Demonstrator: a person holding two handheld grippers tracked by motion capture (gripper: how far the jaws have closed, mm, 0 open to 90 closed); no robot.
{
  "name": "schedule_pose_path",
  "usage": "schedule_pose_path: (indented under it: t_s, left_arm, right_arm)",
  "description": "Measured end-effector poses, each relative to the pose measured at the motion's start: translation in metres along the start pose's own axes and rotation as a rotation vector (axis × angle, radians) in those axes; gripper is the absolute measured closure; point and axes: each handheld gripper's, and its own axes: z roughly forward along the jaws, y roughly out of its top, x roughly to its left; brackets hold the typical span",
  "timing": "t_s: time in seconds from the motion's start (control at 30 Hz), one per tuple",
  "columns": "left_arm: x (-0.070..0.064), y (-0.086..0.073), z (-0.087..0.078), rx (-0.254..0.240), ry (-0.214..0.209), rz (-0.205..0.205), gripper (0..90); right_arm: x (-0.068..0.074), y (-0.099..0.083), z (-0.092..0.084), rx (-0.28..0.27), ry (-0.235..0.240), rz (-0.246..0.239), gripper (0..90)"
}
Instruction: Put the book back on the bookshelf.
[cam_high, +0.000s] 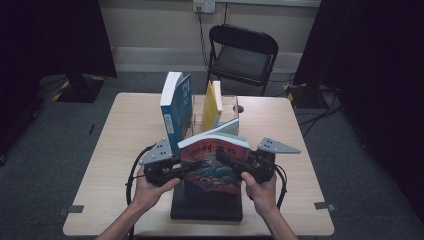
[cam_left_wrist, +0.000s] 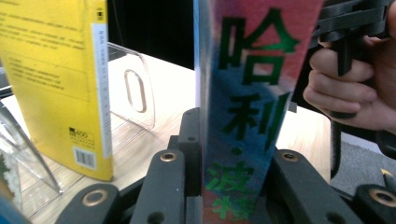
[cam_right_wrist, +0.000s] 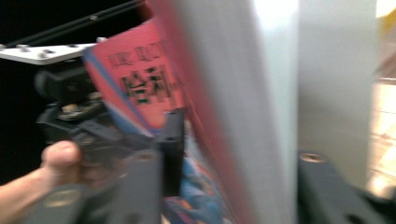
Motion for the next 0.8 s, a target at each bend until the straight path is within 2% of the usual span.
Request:
schedule_pose_path:
  t_s: [0.1,0.27,0.37,0.43,0.5,0.57,0.67,0.8]
  left_arm:
    - [-0.003,-0.002,-0.001,-0.012,-0.011,-0.009,73.6]
    - [-0.005,-0.005,-0.001,-0.020,-0.033,-0.027,72.8]
    - [-0.007,-0.007,0.001,-0.029,-0.041,-0.027,72.3]
    - [-0.008,-0.008,0.004,-0.024,-0.044,-0.026,71.8]
    - [-0.007,-0.009,0.010,-0.016,-0.048,-0.035,71.1]
    - [-0.008,-0.011,0.020,0.009,-0.036,-0.019,70.1]
    - [-0.007,-0.012,0.023,-0.020,-0.044,-0.043,69.9]
    - [-0.005,-0.015,0.025,-0.040,-0.025,-0.037,67.8]
  right_arm:
    - [-0.002,-0.004,-0.011,0.006,-0.054,-0.036,44.3]
    - [-0.011,-0.015,-0.024,0.008,-0.130,-0.024,41.2]
    - [-0.021,-0.024,-0.025,0.030,-0.144,-0.005,40.0]
    - [-0.027,-0.030,-0.023,0.049,-0.128,0.011,40.1]
    - [-0.029,-0.034,-0.018,0.071,-0.114,0.011,39.3]
    - [-0.029,-0.033,-0.015,0.075,-0.119,0.000,40.9]
    - [-0.029,-0.031,-0.014,0.087,-0.136,-0.002,43.2]
    - [-0.030,-0.031,-0.015,0.089,-0.134,-0.003,48.2]
